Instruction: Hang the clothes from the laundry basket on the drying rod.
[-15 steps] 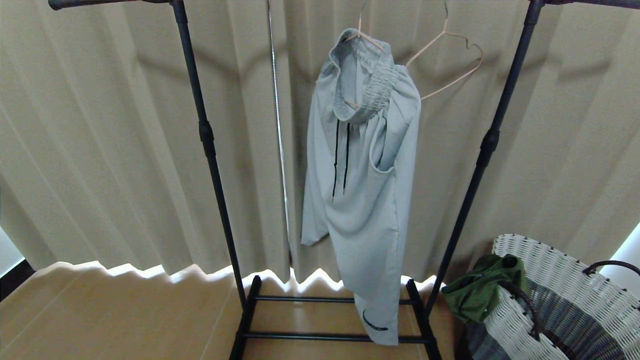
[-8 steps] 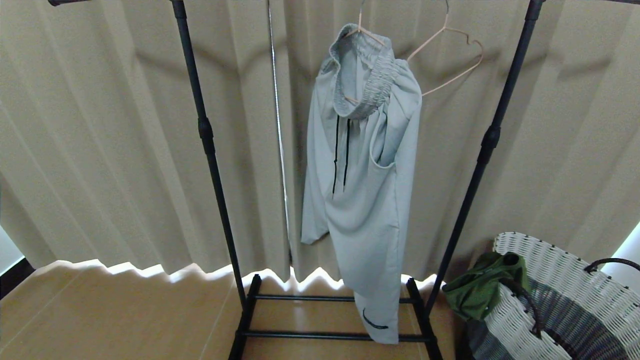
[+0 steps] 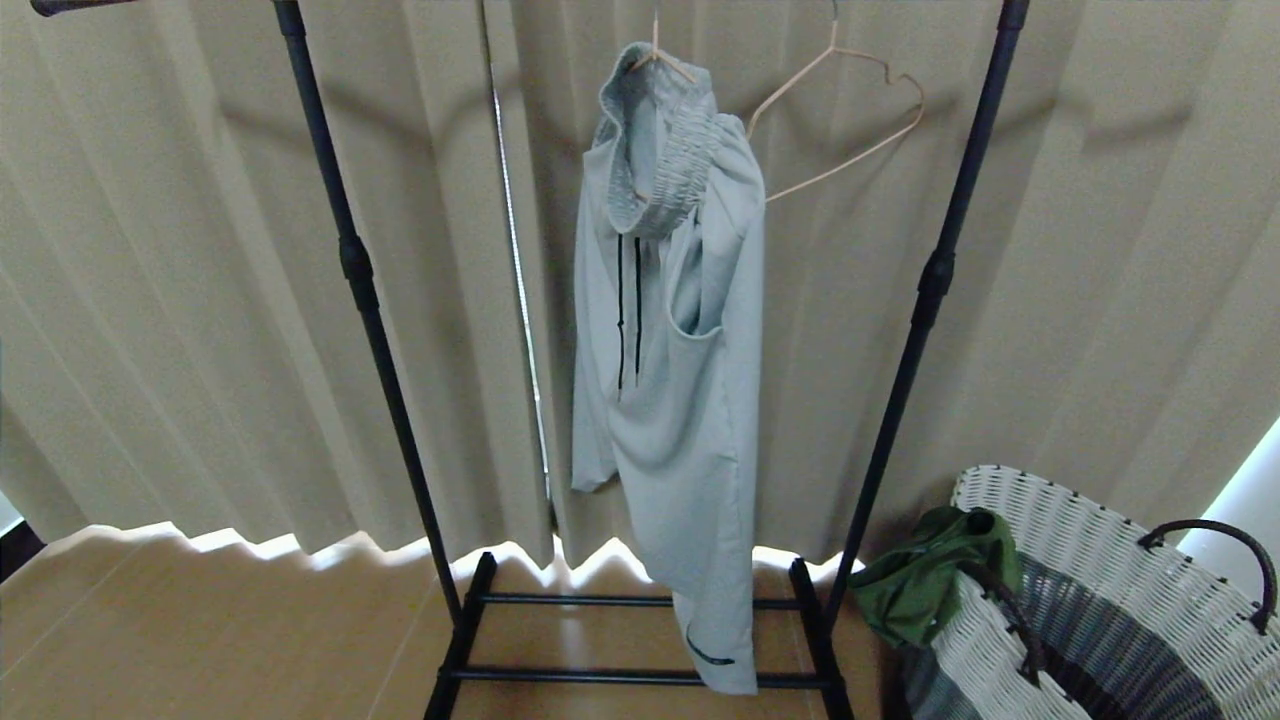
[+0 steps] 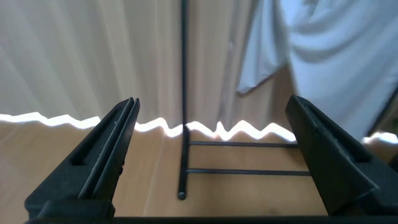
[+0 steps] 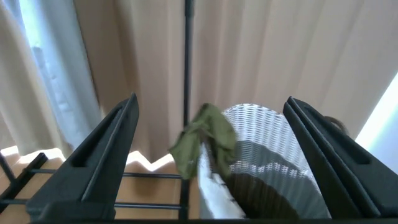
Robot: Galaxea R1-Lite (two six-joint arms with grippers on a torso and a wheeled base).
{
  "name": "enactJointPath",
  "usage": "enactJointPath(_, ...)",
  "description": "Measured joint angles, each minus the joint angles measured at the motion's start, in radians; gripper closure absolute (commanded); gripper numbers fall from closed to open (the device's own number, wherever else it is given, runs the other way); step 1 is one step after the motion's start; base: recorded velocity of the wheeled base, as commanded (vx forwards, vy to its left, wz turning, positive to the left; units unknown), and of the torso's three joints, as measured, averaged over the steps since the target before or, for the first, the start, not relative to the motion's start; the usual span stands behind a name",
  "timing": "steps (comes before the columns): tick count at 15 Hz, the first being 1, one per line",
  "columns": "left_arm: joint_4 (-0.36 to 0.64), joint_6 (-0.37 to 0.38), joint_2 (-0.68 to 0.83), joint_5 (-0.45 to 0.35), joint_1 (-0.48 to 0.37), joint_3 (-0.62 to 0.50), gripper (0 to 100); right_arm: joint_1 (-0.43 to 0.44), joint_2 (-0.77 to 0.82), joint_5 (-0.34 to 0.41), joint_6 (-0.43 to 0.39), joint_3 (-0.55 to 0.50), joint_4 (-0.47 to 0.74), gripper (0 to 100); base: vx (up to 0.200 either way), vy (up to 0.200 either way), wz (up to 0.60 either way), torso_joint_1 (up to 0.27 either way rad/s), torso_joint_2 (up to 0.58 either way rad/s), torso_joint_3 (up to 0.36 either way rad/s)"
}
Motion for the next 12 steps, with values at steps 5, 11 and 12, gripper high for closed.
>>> enactJointPath(5, 0.000, -0.001, 0.000, 0.000, 0.000, 0.000, 0, -0.001, 0.000, 0.002, 0.000, 0.000, 0.001, 0, 0.040, 0.000, 0.00, 0.000, 0.00, 0.000)
enactJointPath(11, -0.001, -0.002, 0.000, 0.000, -0.001, 0.000, 0, -0.001, 0.000, 0.001, -0.003, 0.000, 0.001, 0, 0.200, 0.000, 0.00, -0.001, 0.00, 0.002)
enactJointPath(12, 0.000, -0.003, 0.000, 0.000, -0.001, 0.000, 0, 0.000, 0.000, 0.002, -0.003, 0.000, 0.001, 0, 0.200, 0.000, 0.00, 0.002, 0.00, 0.007)
